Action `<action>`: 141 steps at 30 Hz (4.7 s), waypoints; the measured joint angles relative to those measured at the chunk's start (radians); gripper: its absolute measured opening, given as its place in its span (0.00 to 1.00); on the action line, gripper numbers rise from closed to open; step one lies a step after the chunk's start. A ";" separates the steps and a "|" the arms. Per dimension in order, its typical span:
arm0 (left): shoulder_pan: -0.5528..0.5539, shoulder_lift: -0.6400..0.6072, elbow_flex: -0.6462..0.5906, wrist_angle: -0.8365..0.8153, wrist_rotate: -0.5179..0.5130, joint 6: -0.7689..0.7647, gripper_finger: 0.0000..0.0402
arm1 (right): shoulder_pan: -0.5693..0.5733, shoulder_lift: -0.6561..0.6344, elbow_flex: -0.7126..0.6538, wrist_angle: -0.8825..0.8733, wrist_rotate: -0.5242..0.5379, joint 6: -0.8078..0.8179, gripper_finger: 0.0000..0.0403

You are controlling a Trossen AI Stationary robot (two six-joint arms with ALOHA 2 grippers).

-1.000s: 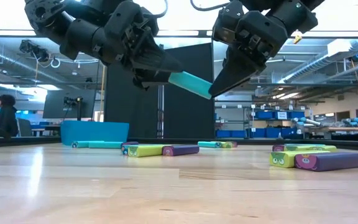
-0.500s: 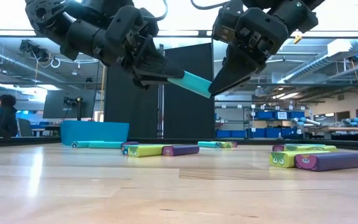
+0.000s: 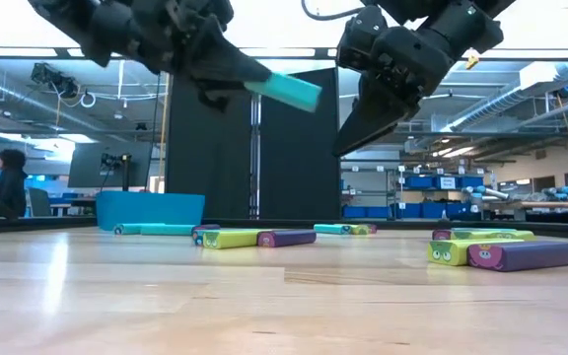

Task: Sort blocks
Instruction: Put the blue block into the transparent bin, then put the violet block into the yellow bin

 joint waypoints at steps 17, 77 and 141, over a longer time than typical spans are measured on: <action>-0.161 -0.316 -0.001 -0.514 0.141 -0.327 0.16 | -0.033 0.000 0.000 -0.038 0.002 -0.057 0.05; -0.729 -0.410 -0.270 -0.748 -0.170 -1.091 0.28 | -0.067 0.000 0.000 -0.038 -0.044 -0.083 0.03; -0.015 -0.191 -0.126 -0.483 -0.167 -0.260 0.00 | -0.017 -0.061 -0.161 0.201 0.061 0.012 0.02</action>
